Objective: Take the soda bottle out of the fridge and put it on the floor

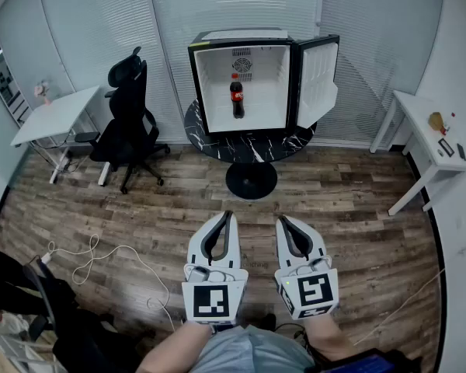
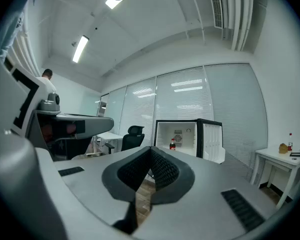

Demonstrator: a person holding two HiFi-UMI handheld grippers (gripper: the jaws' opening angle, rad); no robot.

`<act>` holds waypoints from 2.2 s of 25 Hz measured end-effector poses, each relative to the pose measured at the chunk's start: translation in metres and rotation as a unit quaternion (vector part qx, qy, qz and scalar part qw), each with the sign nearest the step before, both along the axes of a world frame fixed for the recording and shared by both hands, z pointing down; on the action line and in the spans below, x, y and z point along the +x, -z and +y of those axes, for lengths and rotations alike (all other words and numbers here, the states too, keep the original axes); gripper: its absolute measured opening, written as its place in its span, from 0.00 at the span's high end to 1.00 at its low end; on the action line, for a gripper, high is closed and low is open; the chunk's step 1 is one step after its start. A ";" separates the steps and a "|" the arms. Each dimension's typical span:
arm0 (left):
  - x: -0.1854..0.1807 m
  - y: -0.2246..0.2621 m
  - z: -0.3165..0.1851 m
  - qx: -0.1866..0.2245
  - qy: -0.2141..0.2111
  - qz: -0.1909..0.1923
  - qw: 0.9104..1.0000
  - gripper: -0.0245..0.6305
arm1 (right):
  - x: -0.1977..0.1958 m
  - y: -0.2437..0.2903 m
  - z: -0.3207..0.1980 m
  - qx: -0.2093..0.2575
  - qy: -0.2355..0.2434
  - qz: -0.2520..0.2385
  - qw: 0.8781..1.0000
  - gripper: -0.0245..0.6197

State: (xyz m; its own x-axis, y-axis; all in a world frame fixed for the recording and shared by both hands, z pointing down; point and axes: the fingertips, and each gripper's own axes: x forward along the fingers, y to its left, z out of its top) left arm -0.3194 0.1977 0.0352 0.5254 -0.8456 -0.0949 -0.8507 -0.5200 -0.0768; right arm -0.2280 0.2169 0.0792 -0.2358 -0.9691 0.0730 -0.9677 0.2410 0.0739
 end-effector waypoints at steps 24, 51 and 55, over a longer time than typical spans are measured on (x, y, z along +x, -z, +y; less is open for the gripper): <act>0.041 -0.052 -0.057 -0.034 0.048 -0.012 0.998 0.94 | 0.087 -0.054 -0.056 -0.033 -0.010 -0.019 0.999 0.94; 0.012 -0.022 -0.315 0.007 0.004 0.002 1.000 0.94 | 0.040 -0.010 -0.315 0.010 -0.021 0.002 1.000 0.94; 0.020 -0.034 -0.330 -0.010 -0.003 0.004 1.000 0.94 | 0.045 -0.017 -0.329 0.002 -0.026 -0.001 1.000 0.94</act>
State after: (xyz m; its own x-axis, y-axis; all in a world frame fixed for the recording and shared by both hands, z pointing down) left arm -0.2993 -0.1325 0.0693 0.5306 -0.8436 -0.0821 -0.8476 -0.5273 -0.0602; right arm -0.1831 -0.1116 0.0965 -0.1846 -0.9804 0.0685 -0.9792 0.1895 0.0730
